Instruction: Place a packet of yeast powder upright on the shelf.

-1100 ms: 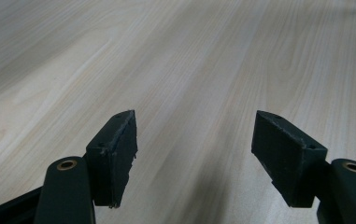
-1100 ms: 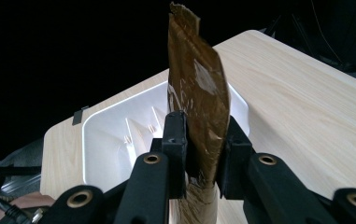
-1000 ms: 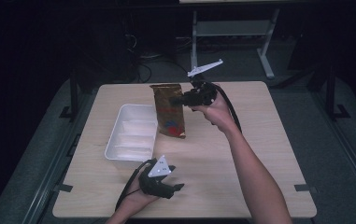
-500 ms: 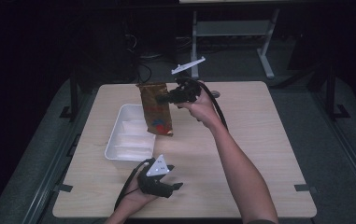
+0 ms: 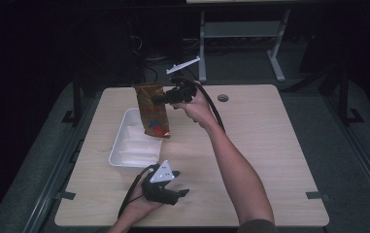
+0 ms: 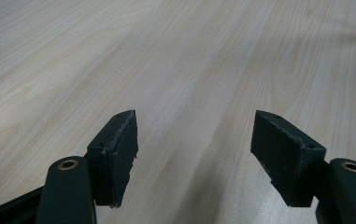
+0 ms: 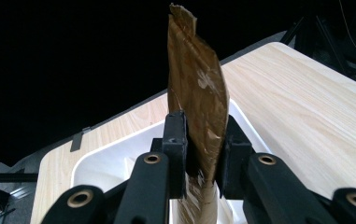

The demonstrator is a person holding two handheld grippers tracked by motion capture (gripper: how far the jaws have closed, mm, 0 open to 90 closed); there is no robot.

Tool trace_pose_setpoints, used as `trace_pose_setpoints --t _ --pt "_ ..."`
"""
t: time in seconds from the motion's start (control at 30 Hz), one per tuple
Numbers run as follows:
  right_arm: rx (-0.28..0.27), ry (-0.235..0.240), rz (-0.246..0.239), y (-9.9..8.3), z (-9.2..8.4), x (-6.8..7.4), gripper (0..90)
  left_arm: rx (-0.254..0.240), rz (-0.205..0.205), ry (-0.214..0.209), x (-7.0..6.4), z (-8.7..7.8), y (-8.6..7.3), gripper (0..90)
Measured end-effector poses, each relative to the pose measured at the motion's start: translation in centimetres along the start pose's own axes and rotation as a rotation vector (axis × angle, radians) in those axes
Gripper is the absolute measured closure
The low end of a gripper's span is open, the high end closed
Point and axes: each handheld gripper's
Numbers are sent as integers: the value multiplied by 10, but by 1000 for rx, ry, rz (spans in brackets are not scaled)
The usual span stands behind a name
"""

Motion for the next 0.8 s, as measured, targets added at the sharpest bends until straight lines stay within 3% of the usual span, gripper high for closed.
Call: trace_pose_setpoints --t 0.43,0.8 --pt "0 23 -13 4 25 -1 763 1 2 0 0 1 -1 321" --pt "6 22 15 0 52 -8 763 6 19 -5 -3 1 1 323"
Point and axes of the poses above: each handheld gripper's, and its own axes: z roughly forward along the jaws, y roughly out of its top, x roughly to its left, and after that the axes turned 9 degrees about z, right-handed
